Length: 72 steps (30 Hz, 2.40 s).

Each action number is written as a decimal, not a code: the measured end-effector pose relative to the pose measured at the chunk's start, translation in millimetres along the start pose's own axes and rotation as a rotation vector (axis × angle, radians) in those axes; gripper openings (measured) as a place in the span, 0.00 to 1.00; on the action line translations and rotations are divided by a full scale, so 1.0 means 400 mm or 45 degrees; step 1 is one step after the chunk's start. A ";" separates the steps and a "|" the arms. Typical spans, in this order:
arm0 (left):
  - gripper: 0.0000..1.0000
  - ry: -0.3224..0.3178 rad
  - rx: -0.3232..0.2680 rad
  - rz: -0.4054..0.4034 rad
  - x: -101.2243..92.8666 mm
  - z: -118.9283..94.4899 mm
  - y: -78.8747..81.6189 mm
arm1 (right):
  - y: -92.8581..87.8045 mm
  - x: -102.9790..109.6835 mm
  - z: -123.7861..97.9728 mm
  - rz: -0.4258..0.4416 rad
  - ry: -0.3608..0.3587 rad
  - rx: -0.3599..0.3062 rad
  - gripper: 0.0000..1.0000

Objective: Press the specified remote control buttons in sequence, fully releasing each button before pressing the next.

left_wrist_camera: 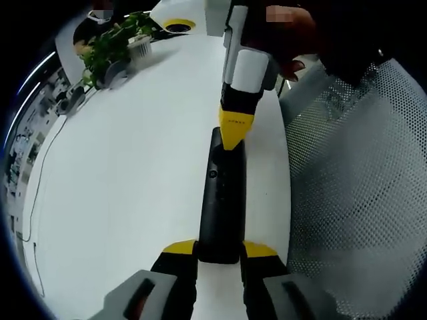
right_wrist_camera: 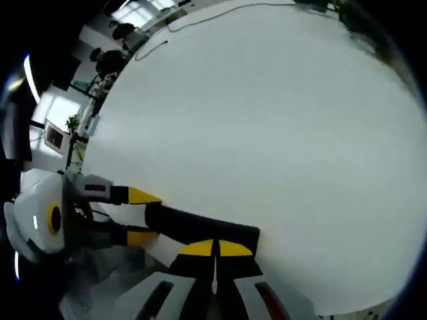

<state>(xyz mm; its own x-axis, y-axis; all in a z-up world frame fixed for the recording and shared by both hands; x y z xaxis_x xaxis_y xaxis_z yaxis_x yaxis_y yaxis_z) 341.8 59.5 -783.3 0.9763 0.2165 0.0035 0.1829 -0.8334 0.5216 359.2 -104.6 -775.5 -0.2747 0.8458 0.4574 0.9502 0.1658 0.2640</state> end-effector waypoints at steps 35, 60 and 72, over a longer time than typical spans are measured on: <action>0.25 0.005 0.012 -0.025 0.000 0.001 0.003 | 0.015 0.028 0.022 -0.176 -0.074 -0.080 0.00; 0.24 0.006 0.021 -0.008 -0.002 0.001 0.004 | 0.016 0.013 0.011 -0.113 -0.041 -0.092 0.00; 0.24 0.003 0.019 -0.018 0.000 0.002 0.004 | 0.018 0.019 0.018 -0.186 -0.071 -0.060 0.00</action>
<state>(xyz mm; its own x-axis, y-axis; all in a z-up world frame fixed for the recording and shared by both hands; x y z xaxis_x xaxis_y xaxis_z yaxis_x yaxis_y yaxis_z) 342.1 57.7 -783.3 0.9733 0.2295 -0.0015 0.1983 -0.8378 0.5087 365.1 -93.3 -775.9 -0.3999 0.8412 0.3639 0.8922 0.2663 0.3649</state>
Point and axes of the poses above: the point that each gripper's makers call its tool centre point, and the gripper's own axes: z roughly forward along the fingers, x roughly to its left, y roughly out of its top, the point moved 9 cm from there along -z, roughly backward along the fingers, and after that the axes turned 6 degrees about -x, right-handed, at the moved point
